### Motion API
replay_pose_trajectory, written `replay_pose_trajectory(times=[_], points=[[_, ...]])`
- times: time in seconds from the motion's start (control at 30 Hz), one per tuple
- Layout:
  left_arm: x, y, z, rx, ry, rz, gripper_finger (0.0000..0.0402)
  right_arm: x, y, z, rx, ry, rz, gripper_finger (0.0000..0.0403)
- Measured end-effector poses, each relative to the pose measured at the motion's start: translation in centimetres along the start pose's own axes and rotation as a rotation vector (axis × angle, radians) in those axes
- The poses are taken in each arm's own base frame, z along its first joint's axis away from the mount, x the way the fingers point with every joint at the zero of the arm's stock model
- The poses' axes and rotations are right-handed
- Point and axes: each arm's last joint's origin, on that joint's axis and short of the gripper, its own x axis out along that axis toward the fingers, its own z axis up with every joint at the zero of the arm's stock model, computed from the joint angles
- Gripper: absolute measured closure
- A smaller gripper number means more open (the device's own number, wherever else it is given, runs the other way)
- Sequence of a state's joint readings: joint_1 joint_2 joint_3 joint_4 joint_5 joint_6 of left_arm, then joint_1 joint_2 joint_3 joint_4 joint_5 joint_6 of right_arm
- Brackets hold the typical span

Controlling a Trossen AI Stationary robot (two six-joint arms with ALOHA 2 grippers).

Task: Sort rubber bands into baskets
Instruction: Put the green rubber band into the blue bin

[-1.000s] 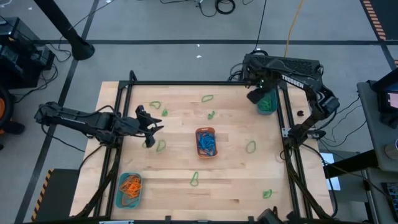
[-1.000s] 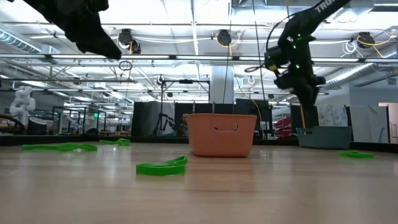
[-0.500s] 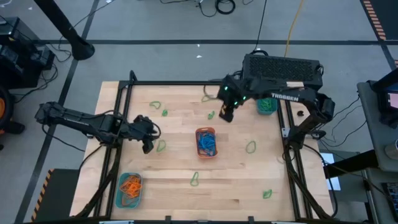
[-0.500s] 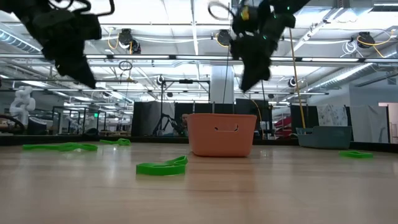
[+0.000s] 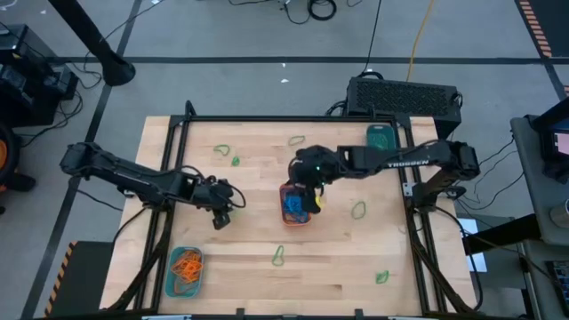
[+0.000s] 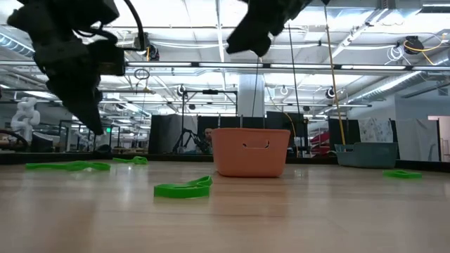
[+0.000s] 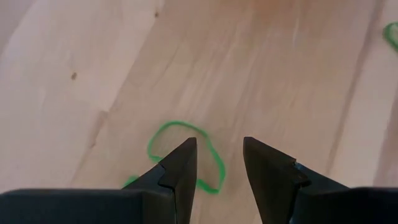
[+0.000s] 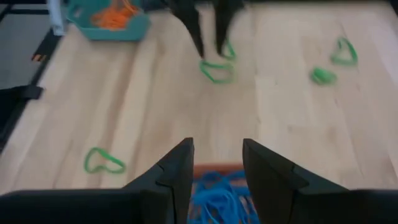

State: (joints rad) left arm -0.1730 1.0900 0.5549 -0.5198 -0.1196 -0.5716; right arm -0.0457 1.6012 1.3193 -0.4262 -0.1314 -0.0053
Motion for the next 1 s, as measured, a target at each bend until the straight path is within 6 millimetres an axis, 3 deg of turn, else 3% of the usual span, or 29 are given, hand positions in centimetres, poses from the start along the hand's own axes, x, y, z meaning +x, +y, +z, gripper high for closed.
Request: replay_pose_trajectory(times=[0.23,0.47,0.87,1.0], points=[[2.7,-0.3,-0.2,-0.024,0.087,0.049,0.0263,0.2,2.3,0.8,-0.101,-0.084,0.040,0.0273],[4.8,-0.3,-0.8,-0.031,0.197,0.086,0.0263,0.2,3.1,1.0,-0.159,-0.104,0.056,0.0273],[5.1,-0.9,-0.8,-0.028,0.216,0.010,0.0263,0.2,3.1,1.0,-0.156,-0.103,0.055,0.0273],[5.1,-0.9,-0.9,-0.029,0.228,-0.002,0.0285,0.2,3.1,1.0,-0.155,-0.103,0.055,0.0273]])
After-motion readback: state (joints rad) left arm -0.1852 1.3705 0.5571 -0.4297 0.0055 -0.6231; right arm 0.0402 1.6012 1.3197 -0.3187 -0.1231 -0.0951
